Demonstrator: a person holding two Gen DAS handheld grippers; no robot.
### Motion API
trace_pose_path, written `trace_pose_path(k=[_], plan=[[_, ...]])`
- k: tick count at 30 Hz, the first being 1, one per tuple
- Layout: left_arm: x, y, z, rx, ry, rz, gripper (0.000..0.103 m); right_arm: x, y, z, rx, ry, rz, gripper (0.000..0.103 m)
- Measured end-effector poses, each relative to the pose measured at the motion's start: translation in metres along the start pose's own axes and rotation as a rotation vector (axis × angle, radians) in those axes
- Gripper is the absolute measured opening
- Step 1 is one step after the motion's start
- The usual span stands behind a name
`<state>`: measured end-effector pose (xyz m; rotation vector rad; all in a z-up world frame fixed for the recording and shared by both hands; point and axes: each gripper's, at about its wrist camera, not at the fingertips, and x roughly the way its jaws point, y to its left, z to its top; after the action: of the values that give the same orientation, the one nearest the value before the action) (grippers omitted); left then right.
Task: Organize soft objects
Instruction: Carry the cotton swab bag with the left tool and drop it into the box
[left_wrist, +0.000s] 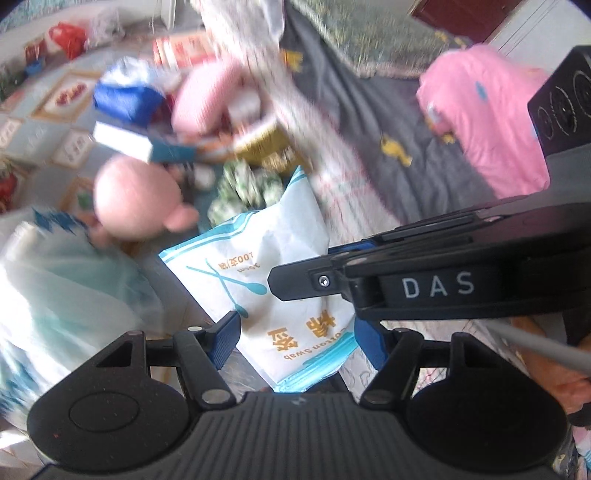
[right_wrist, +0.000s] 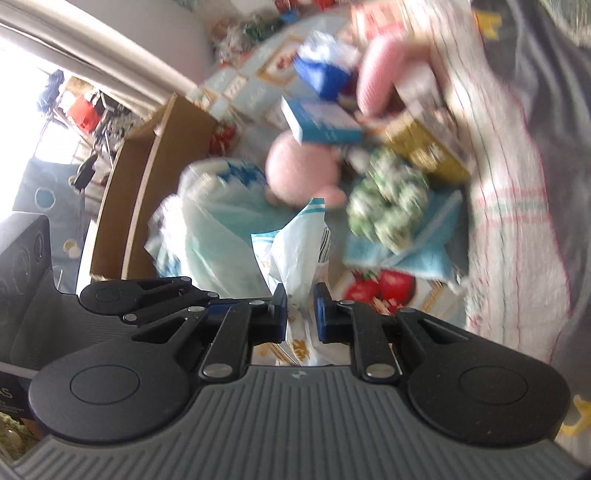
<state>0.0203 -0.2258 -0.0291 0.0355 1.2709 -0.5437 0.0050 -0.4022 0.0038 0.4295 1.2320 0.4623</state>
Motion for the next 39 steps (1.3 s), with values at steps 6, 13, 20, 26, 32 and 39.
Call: trace_pose_path(k=[6, 13, 20, 26, 32, 39], plan=[[-0.077, 0.055, 0.013, -0.008, -0.104, 0.063, 0.069, 0.003, 0.09, 0.044, -0.039, -0.099, 0.07, 0.013], [-0.166, 0.174, 0.012, -0.166, -0.203, 0.253, 0.07, 0.078, 0.212, 0.113, -0.044, -0.126, 0.266, 0.013], [-0.185, 0.295, 0.002, -0.332, -0.236, 0.434, 0.071, 0.204, 0.289, 0.167, -0.005, -0.085, 0.285, 0.013], [-0.153, 0.367, 0.007, -0.404, -0.217, 0.494, 0.071, 0.295, 0.293, 0.193, 0.017, -0.062, 0.177, 0.014], [-0.116, 0.409, 0.012, -0.401, -0.148, 0.457, 0.07, 0.331, 0.281, 0.205, -0.063, -0.091, 0.035, 0.025], [-0.079, 0.423, 0.026, -0.345, -0.107, 0.402, 0.07, 0.301, 0.259, 0.202, -0.036, -0.203, 0.04, 0.03]])
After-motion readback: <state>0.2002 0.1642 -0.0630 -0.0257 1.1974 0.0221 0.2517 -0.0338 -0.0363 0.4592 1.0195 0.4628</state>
